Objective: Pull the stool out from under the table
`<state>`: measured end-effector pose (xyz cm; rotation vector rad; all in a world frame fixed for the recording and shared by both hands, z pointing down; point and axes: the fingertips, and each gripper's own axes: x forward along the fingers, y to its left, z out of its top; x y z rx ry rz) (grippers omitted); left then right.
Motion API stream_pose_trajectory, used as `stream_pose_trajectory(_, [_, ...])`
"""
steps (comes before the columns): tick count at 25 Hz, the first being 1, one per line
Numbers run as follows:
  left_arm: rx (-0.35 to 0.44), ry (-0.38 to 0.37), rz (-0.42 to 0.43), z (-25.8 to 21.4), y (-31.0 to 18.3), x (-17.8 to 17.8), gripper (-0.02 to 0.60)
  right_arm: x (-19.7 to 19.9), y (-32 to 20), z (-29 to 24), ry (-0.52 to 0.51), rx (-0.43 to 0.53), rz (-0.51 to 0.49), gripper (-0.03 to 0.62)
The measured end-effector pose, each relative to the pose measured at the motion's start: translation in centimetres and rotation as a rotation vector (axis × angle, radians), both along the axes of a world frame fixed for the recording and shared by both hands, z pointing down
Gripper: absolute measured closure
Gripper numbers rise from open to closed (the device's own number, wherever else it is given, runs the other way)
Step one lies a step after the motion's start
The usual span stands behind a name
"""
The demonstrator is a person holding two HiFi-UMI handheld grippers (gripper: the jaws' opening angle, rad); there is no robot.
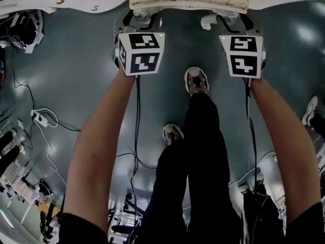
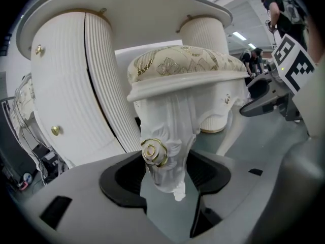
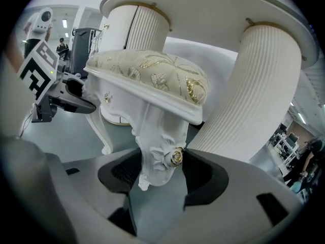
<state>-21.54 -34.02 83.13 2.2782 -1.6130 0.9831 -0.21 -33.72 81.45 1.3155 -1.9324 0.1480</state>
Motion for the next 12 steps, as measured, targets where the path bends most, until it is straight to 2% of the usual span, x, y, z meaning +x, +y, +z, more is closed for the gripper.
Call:
stream_pose_trajectory(4, [-0.016, -0.014, 0.024, 1.4, 4.5, -0.1, 0.321, -0.1, 4.7, 1.7, -0.007, -0.016, 0.006, 0.341])
stream_pose_trajectory(12, [-0.078, -0.01, 0.032, 1.6, 9.8, -0.2, 0.324, -0.2, 9.7, 1.9, -0.004, -0.062, 0.0, 0.342])
